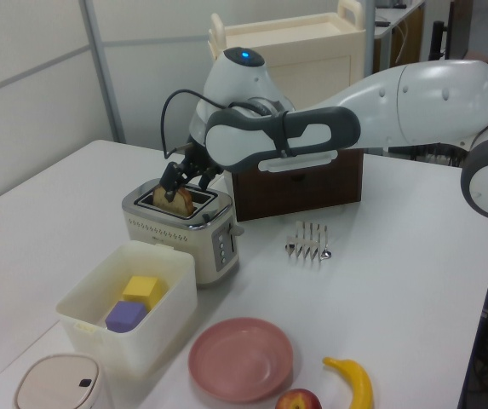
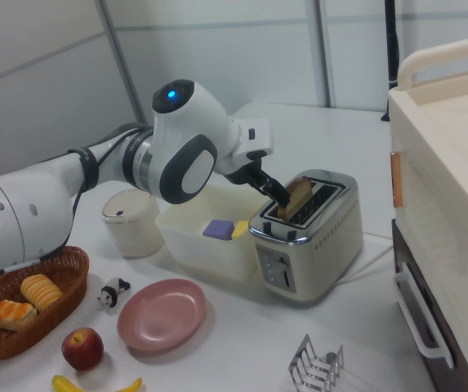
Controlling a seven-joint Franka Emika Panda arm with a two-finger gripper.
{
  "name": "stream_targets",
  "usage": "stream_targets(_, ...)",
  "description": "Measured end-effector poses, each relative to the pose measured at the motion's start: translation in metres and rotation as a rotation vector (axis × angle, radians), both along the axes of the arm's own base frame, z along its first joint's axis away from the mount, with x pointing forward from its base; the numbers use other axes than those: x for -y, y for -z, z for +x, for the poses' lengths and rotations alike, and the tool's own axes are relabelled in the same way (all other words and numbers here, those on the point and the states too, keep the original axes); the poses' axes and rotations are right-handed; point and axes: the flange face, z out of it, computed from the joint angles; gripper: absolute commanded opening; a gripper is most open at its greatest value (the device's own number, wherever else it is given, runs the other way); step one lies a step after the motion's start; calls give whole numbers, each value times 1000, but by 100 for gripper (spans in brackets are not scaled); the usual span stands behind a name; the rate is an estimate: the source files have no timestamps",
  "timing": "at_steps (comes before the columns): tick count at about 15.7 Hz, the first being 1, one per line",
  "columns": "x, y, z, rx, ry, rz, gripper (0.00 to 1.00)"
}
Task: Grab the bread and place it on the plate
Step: 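Lower the gripper into the toaster slot around the bread slice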
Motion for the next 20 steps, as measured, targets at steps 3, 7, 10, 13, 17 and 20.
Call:
stream_targets(3,-8,7,4,20,-7,-1,100)
stream_targets(7,-7,20,12,75,-1,-5,100)
stream_targets(10,-7,28,16,95,1,-8,84)
stream_targets(13,-7,31,17,91,0,-8,44)
stream_targets(17,-7,31,17,91,1,-8,16)
stream_targets(20,-2,30,17,94,7,-10,0)
